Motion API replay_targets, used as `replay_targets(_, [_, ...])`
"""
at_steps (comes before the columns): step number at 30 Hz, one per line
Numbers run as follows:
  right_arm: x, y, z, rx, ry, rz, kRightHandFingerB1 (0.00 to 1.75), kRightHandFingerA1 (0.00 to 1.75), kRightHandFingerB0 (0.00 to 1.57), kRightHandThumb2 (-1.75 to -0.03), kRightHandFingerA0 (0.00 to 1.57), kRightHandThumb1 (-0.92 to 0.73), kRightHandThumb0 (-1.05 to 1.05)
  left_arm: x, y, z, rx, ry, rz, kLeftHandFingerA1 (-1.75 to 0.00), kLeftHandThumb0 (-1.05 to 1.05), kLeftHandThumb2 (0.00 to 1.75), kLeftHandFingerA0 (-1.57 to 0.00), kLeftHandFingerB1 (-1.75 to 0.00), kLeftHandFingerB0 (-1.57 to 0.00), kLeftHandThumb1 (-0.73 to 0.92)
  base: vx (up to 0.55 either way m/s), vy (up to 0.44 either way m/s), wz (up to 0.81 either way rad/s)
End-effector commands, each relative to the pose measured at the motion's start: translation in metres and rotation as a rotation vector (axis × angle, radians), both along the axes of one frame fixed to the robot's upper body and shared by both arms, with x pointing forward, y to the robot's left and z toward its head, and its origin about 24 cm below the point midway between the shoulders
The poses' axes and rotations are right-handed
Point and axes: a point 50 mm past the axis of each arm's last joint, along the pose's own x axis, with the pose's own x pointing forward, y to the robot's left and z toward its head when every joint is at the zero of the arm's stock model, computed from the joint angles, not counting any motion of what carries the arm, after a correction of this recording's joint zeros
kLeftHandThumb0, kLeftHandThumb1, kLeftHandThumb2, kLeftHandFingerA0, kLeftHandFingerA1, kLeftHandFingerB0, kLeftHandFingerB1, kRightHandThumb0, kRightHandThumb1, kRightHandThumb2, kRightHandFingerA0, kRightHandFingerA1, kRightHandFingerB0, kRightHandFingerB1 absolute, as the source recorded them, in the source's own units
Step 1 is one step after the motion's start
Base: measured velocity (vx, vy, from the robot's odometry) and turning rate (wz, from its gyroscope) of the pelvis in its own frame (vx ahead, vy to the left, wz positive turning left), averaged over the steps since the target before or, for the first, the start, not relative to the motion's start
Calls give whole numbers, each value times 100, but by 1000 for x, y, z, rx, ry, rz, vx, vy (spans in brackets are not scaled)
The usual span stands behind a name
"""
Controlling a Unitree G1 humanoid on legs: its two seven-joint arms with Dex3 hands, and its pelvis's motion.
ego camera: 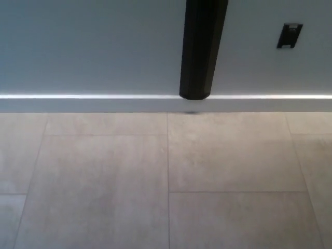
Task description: The robot walks towards an open gate button and uses its right fist to press it and open the gates
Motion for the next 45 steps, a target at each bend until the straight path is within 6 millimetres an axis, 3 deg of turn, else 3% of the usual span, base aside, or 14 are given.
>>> replay_targets(1, [6, -4, 6, 12, -52, 5, 64, 77, 81, -93, 104, -65, 17, 3, 1, 3, 5, -38, 15, -108, 1, 116, -106, -83, -103, 45, 213, -440, 25])
replay_targets(2, [6, -4, 6, 12, -53, 5, 64, 77, 81, -93, 104, -65, 17, 3, 1, 2, 3, -34, 14, -108, 1, 116, -106, -83, -103, 45, 231, -418, 6])
replay_targets(3, [6, -4, 6, 23, -51, 7, 61, 70, 75, -95, 100, -67, 19, 1, 1, 2, -2, -22, -5, -89, 4, 110, -101, -69, -99, 49, 157, -260, -2])
replay_targets(4, [6, -4, 6, 39, -52, 11, 61, 68, 73, -94, 96, -68, 20, 0, 1, 1, -7, -19, -12, -87, 4, 106, -102, -68, -99, 51, 129, -174, -2])
replay_targets(8, [3, -4, 5, 70, -49, 26, 60, 68, 72, -94, 96, -67, 21, -2, 1, 0, -26, -15, -6, -89, -3, 101, -103, -65, -100, 55, 145, -72, -4])
replay_targets(15, [2, -3, 4, 73, -48, 29, 61, 69, 73, -87, 96, -69, 17, -2, 0, 0, -25, -21, -8, -87, 3, 105, -100, -66, -96, 50, 186, 92, -11])
replay_targets(25, [1, -2, 4, 62, -39, 31, 67, 87, 82, -86, 105, -71, 14, -4, 0, -1, -17, -1, 5, -90, -1, 101, -102, -67, -96, 54, 246, 133, -1])
replay_targets(32, [2, -1, 3, 63, -35, 39, 66, 83, 83, -88, 105, -69, 15, -5, 0, -1, -21, -6, 12, -90, 5, 103, -100, -68, -98, 47, 209, -86, 0])
replay_targets(45, [1, -1, 3, 69, -35, 35, 66, 87, 81, -87, 104, -71, 14, -7, -1, -1, 17, -16, 46, -95, 1, 103, -102, -69, -100, 52, 240, -45, -6])
